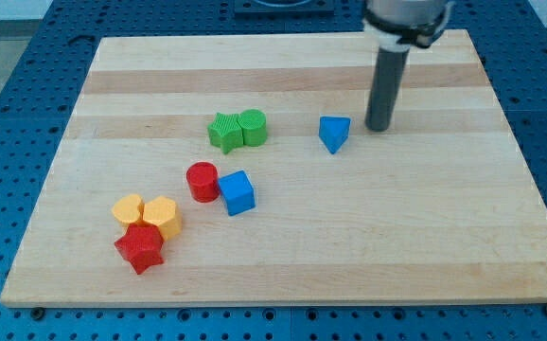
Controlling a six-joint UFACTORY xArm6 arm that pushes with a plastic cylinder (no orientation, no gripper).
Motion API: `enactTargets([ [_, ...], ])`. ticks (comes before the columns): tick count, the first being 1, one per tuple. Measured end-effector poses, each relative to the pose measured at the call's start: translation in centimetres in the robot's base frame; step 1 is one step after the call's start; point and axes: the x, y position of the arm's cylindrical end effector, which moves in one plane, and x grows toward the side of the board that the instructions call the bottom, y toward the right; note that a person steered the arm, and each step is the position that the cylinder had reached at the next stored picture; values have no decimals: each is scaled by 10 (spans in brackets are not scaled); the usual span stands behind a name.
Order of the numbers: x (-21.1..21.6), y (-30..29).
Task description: Move the blue triangle to the top right
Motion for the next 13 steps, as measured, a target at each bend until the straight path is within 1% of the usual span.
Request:
enactTargets([
  [1, 8, 18],
  [3, 57, 8],
  [4, 76, -14],
  [5, 82, -53],
  [6, 76, -85],
  [7, 52, -77],
  [8, 16, -55],
  [9, 3, -45],
  [10, 12, -48],
  [11, 6, -64],
  [13, -46, -64],
])
